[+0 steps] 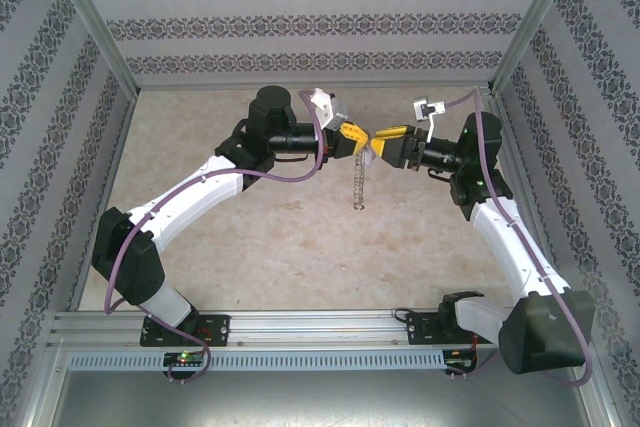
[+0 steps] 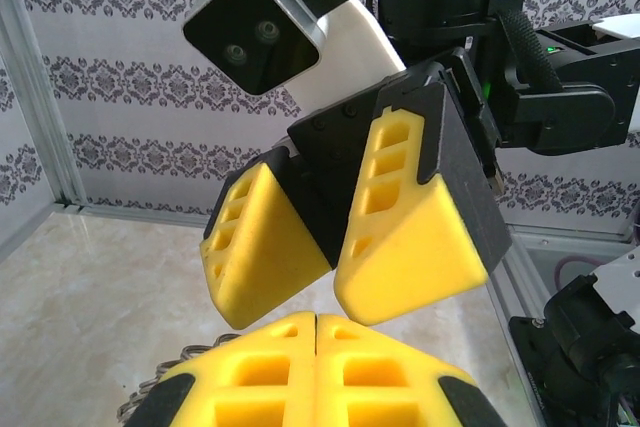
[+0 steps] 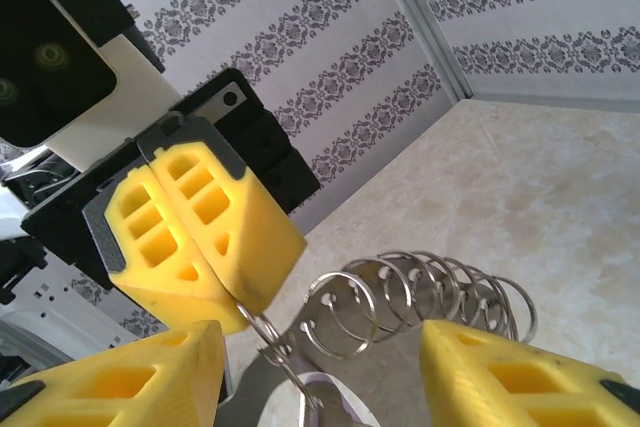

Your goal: Put the keys on the keyring

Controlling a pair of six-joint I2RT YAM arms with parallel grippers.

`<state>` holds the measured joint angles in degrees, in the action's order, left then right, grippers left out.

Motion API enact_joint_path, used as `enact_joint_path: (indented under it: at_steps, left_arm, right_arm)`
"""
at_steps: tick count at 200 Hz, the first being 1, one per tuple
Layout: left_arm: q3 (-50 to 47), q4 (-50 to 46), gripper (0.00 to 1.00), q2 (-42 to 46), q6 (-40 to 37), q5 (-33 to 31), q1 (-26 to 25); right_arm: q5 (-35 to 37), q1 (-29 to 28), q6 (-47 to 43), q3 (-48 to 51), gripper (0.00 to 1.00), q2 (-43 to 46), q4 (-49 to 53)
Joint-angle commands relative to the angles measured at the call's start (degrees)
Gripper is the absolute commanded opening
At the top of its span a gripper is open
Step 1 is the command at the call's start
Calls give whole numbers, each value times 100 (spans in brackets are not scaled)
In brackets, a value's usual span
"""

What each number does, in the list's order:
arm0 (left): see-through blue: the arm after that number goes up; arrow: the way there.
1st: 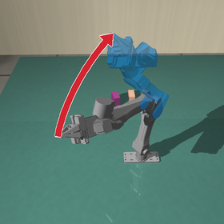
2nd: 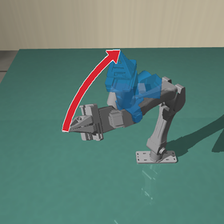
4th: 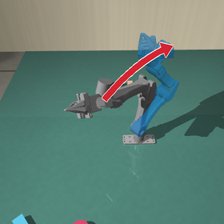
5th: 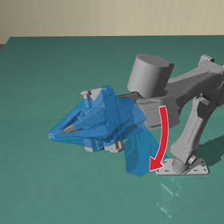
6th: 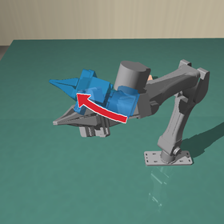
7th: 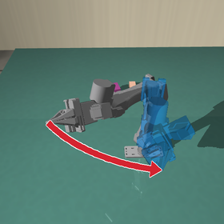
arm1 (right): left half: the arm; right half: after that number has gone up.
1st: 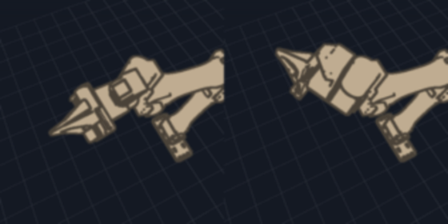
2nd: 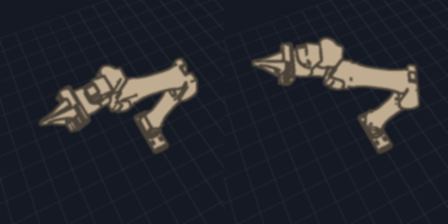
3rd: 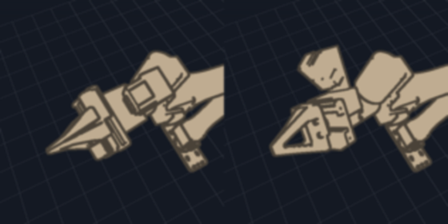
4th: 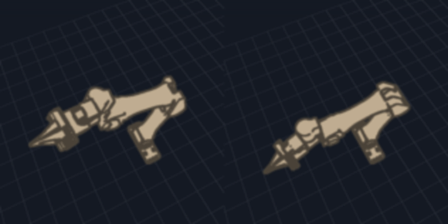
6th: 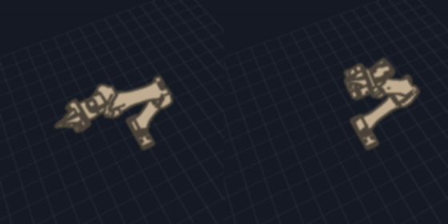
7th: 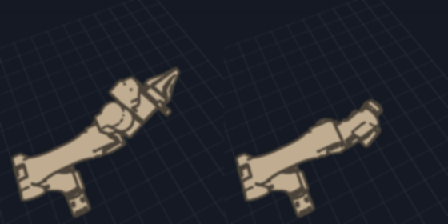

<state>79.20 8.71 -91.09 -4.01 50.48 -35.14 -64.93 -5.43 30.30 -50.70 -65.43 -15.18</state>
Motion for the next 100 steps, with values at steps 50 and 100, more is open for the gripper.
enact_joint_path:
  at_steps: [50,100]
  left_arm:
    - [289,428,0,-58,96,149,40]
    - [289,478,0,-67,142,110,42]
  right_arm:
    - [-194,-212,116,-3,47,-251,-537]
    - [-234,-218,119,79,4,-208,-558]
